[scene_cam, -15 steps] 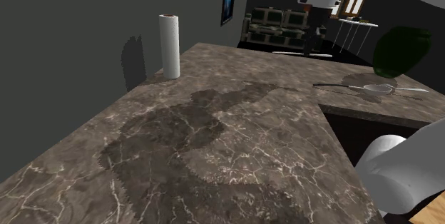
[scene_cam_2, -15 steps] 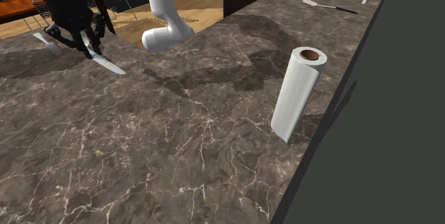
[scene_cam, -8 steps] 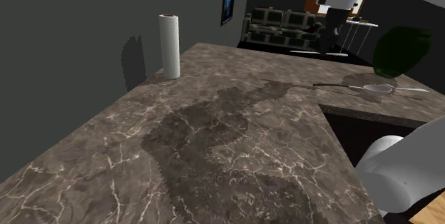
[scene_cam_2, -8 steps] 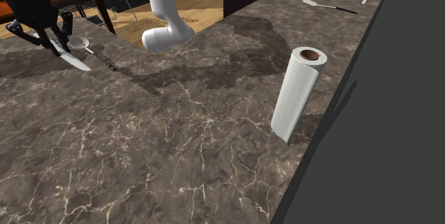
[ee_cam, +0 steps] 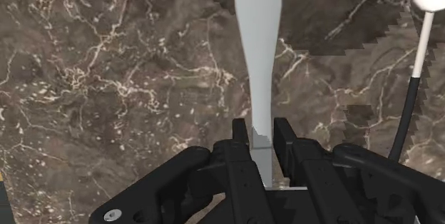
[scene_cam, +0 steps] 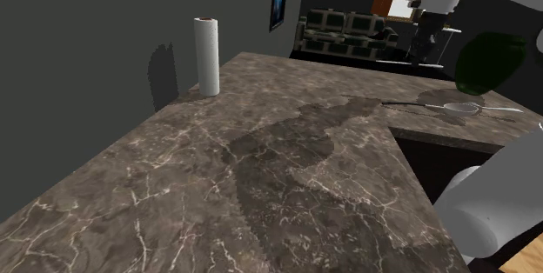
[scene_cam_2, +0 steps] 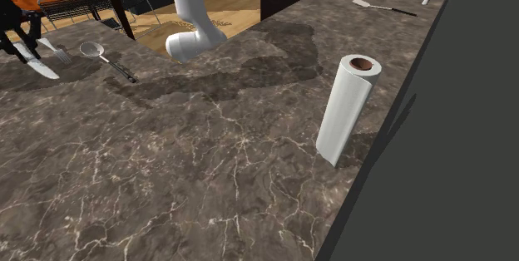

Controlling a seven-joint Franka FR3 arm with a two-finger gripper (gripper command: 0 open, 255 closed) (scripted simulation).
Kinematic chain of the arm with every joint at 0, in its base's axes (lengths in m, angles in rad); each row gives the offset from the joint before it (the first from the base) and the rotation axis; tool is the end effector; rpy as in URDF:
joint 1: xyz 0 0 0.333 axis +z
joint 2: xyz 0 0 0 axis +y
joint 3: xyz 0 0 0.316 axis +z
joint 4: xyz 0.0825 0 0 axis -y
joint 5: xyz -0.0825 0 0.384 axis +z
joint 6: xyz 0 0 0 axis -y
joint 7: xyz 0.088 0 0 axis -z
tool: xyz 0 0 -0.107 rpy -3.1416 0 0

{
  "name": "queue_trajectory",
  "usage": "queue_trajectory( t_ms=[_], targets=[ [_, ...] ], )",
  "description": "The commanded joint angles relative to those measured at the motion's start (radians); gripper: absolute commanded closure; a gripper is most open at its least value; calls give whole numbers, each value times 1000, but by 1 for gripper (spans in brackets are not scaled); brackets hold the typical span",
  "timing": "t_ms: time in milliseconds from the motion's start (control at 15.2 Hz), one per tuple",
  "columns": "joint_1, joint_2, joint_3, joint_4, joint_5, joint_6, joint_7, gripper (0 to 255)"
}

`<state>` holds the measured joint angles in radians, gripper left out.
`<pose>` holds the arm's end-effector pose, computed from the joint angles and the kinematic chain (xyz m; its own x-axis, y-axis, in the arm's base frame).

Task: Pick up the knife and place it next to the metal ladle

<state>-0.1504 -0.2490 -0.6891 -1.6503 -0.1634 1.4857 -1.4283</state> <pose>0.2745 -0.4042 0.6746 0.8334 0.5527 -0.0010 0.5525 -0.8330 0.0282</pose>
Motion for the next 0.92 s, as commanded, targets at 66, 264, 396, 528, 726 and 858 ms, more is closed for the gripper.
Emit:
queue_trajectory(
  t_ms=[66,264,396,528,726,858],
  targets=[
    [-17,80,-85,67,42,5,-108,255],
    [-49,191,-177,157,119,-1,-229,255],
    [-90,284,-233,228,195,-13,-319,255],
    [-161,393,-278,314,289,-37,-414,255],
    [-149,360,-261,244,259,14,-397,255],
    [-137,342,-258,202,244,46,-388,255]
  ],
)
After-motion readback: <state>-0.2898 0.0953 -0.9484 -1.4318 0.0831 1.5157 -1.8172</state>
